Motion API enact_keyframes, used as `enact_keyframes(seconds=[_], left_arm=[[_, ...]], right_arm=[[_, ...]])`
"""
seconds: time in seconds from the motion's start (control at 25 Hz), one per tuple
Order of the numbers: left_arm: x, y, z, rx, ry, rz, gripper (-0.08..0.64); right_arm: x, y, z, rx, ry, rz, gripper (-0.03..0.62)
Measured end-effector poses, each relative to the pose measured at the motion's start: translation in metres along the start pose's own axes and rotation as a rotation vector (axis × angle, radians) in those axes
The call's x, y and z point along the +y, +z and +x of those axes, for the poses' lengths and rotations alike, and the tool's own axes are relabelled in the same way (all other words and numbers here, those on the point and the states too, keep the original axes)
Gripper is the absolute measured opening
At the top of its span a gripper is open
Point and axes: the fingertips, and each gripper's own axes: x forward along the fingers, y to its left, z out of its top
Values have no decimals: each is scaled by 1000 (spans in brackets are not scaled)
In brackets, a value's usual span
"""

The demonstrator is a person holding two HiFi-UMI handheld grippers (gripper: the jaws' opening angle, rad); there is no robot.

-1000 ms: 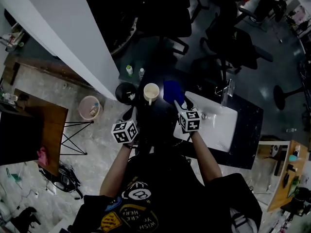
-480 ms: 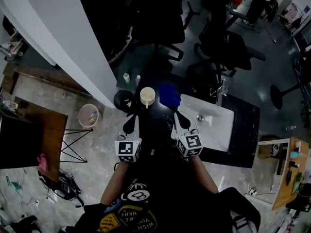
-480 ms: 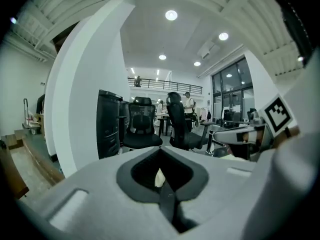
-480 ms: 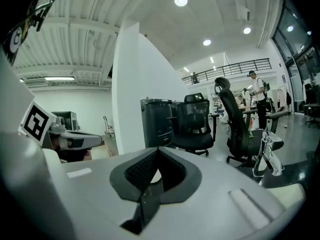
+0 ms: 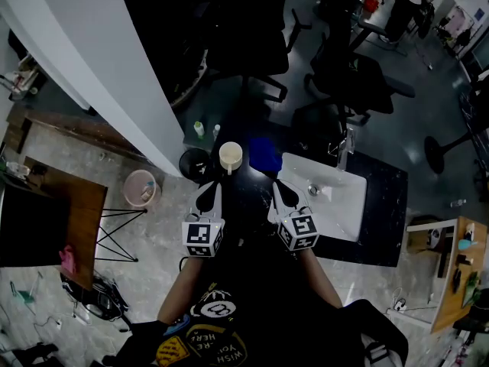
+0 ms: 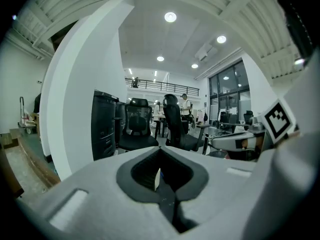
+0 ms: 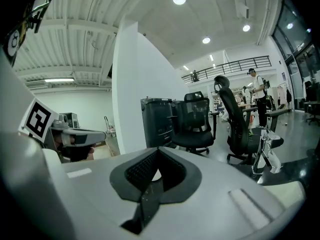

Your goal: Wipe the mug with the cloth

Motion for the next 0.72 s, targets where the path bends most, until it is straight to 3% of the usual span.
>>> enact_keyframes(seconds=[0.12, 0.32, 0.72], left_arm=[[-6, -2, 3, 18, -20, 10, 3], [-16, -1, 5, 30, -44, 97, 4], [-10, -10, 6, 56, -44, 48, 3]], right_arm=[[0, -1, 0, 3, 8, 0, 2], [5, -4, 1, 14, 22, 0, 2], [8, -10, 7, 42, 42, -1, 2]])
